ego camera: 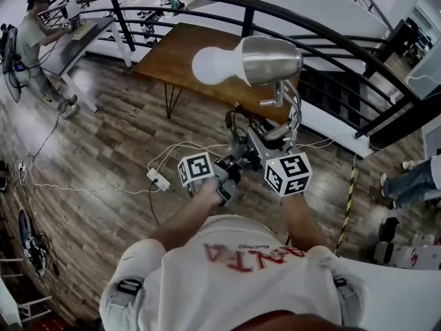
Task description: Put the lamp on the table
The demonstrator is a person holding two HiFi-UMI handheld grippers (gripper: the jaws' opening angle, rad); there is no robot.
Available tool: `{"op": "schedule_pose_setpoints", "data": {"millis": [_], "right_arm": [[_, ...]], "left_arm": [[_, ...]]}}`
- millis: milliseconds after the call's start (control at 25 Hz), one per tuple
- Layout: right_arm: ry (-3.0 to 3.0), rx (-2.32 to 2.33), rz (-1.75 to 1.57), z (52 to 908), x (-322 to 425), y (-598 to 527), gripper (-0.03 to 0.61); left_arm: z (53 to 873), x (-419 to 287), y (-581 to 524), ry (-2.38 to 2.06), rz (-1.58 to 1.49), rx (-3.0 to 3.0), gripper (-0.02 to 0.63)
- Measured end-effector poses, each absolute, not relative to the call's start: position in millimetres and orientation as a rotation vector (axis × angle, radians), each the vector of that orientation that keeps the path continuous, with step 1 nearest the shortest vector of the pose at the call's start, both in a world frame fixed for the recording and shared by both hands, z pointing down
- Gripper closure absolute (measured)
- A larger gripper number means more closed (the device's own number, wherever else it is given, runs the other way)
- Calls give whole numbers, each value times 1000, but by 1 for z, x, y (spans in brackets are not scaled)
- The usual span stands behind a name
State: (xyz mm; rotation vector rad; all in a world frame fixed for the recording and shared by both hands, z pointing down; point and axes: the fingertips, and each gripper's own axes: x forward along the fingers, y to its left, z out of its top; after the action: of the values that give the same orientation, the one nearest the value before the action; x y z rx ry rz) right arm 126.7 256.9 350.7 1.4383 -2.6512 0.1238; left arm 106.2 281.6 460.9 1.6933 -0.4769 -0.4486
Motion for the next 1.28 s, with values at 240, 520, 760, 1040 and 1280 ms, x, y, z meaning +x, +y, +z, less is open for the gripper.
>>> {"op": "schedule_pose_setpoints", "data": {"millis": [240,520,760,1040,1280], "right_arm": [[-2653,1429,126,354,107,253,414],[-2653,1441,127,356,72,243,414],[-2641,1473,127,362,37,240,414],[-2623,1468,130,369,6,223,414],[-2638,1451,147,375,-7,199,414]], "left_arm": [[463,87,277,-475,-452,1691,469],[466,52,267,-467,-450,1696,469],[471,16,264,-443,-439,1697,469],[477,-13,247,-434,-436,1686,469],[484,-26,225,-447,-444,1671,469]]}}
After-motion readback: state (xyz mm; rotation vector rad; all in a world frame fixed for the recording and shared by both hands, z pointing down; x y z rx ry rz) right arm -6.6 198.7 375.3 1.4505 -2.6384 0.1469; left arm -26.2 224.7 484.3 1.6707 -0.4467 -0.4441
